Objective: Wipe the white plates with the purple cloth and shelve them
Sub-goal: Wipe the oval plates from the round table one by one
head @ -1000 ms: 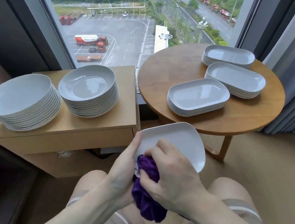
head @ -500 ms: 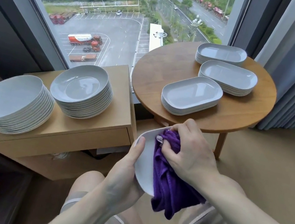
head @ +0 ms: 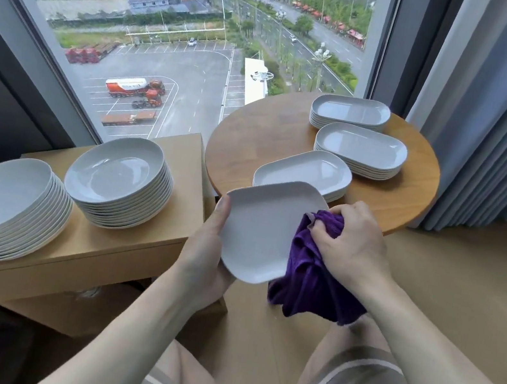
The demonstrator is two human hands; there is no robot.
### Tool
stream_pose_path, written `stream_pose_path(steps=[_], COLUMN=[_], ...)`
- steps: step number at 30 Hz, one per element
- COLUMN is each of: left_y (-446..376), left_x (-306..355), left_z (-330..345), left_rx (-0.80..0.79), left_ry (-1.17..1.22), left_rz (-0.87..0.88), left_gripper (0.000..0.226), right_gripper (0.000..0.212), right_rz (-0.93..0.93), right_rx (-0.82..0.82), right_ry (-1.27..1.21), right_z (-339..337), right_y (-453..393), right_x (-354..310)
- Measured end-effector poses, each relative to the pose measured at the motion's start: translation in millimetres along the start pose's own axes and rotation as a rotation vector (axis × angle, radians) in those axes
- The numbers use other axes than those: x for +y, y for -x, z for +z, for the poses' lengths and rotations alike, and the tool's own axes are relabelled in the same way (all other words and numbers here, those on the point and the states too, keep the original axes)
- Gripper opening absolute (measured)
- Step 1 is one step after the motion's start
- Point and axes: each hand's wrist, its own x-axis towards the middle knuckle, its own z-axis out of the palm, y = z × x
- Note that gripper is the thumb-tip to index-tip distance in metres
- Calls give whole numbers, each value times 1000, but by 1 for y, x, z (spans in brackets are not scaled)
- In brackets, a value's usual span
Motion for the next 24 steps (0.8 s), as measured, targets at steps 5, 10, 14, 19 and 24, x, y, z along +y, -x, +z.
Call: stream_pose_path(steps=[5, 10, 14, 19, 24], left_y=[-46, -92, -125, -164, -186], left_x=[15, 36, 37, 28, 21], left_z=[10, 23, 38, 45, 39], left_rx=[108, 209, 283, 325, 451], left_ry=[-107, -48, -131, -218, -733], left_rz=[85, 104, 85, 78, 245], left_gripper=[46, 43, 31, 26, 34], right_gripper=[15, 20, 15, 10, 9], right_rz=[161, 220, 226, 197, 176], right_rx=[116, 181, 209, 239, 258], right_ry=[-252, -336, -371, -367, -375], right_z=[-17, -28, -36, -37, -36], right_y=[-17, -28, -31, -32, -34], right_x=[15, 28, 31, 33, 36])
